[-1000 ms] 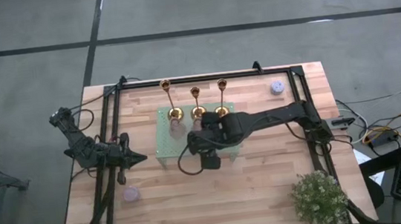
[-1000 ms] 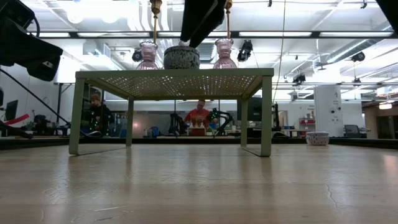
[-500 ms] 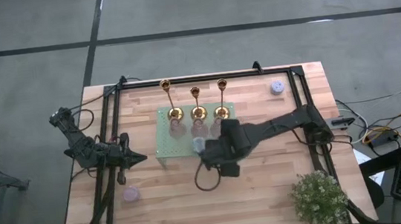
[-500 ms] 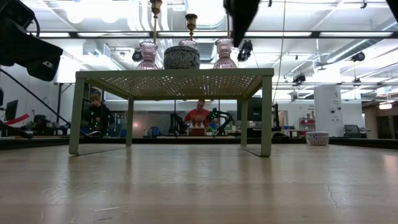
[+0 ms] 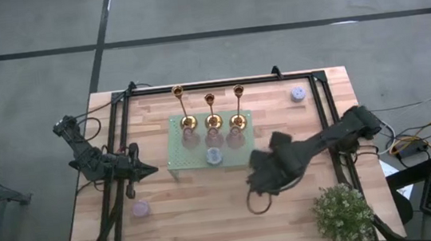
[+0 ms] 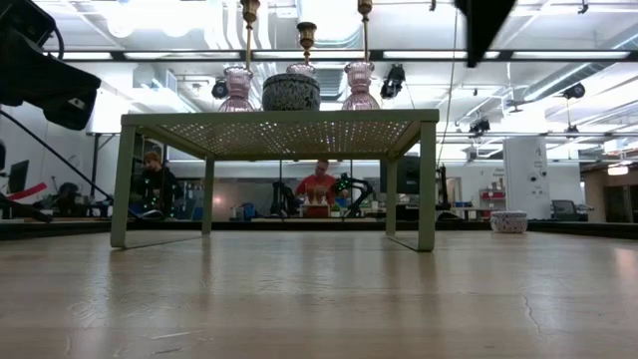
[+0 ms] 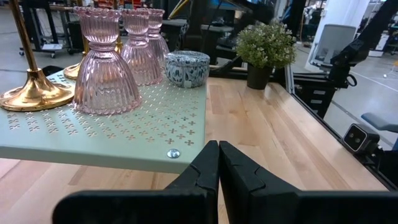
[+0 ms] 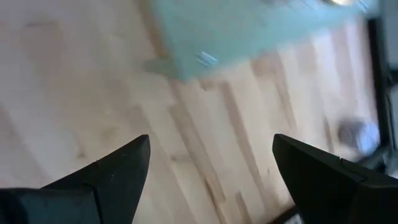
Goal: Pick & Place candle stick holders
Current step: Put the red scented candle on the shelf aligned with the other scented candle
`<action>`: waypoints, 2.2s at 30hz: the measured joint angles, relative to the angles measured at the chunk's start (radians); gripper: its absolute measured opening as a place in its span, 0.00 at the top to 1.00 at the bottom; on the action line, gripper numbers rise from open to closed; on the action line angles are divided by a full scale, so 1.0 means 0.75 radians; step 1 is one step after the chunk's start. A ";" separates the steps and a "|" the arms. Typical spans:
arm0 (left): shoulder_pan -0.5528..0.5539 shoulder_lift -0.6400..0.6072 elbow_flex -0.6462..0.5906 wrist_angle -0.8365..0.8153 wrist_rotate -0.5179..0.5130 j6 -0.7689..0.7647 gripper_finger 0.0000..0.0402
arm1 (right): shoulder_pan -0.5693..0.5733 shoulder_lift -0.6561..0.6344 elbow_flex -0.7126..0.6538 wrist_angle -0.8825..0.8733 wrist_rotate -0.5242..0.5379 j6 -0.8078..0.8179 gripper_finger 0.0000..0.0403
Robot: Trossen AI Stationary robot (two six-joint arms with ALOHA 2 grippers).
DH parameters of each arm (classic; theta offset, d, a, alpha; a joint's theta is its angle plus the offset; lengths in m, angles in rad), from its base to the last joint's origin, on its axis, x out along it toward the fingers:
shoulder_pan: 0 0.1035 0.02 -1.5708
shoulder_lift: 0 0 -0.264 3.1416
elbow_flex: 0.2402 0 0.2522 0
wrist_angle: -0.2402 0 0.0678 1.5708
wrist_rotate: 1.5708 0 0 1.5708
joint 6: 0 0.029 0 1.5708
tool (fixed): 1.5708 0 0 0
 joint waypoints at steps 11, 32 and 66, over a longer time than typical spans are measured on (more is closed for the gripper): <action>0.000 0.003 0.000 0.000 0.000 0.000 0.97 | -0.130 -0.513 -0.517 0.155 0.109 0.296 0.18; 0.000 0.003 0.000 0.000 0.000 0.000 0.97 | -1.260 -0.852 -0.860 0.522 -0.161 -0.416 0.09; 0.000 0.004 0.000 0.000 0.000 0.000 0.97 | -1.801 -0.447 -1.134 0.981 -0.248 -0.589 0.09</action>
